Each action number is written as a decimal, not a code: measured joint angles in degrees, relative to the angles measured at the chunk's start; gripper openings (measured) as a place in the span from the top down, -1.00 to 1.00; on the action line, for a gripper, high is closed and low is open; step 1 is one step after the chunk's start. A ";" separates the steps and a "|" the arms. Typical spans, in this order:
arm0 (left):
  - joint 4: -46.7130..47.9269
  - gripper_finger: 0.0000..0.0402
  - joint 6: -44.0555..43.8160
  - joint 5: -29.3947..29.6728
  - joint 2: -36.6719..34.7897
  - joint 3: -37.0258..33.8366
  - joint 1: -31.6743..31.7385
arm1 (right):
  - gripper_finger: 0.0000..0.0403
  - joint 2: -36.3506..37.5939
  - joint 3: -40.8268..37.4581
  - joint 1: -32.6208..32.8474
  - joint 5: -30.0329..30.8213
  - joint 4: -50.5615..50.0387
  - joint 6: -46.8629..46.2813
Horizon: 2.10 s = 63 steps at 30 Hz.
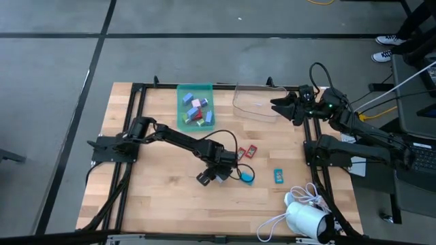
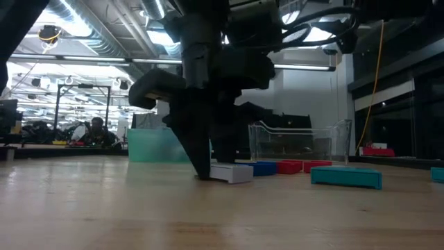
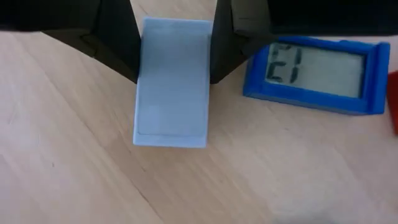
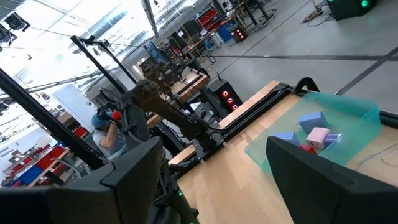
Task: Pick & Place Office items
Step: Put the white digital clock into the transparent bin, then put the dark blue digital clock into the transparent bin
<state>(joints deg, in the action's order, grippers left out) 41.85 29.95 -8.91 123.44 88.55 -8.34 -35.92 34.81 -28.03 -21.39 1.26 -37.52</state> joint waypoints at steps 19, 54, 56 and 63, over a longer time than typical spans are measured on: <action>-9.48 0.26 -23.08 -5.57 -10.36 -0.29 9.93 | -0.45 0.02 0.00 0.00 -0.73 7.30 -0.87; -50.23 0.26 -39.65 -13.82 -1.85 3.34 38.71 | -0.45 0.02 0.00 -0.02 5.80 8.26 -0.98; -49.62 0.26 -40.42 -14.93 -0.14 5.89 38.75 | -0.45 0.02 0.00 0.00 5.95 8.34 -1.18; -47.33 -0.14 -41.79 -13.21 3.00 13.26 38.27 | -0.45 0.02 0.00 0.00 5.69 8.35 -3.91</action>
<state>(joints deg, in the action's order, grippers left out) -5.49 -11.84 -22.12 126.43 101.81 29.93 -35.90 34.81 -28.03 -15.70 9.61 -41.43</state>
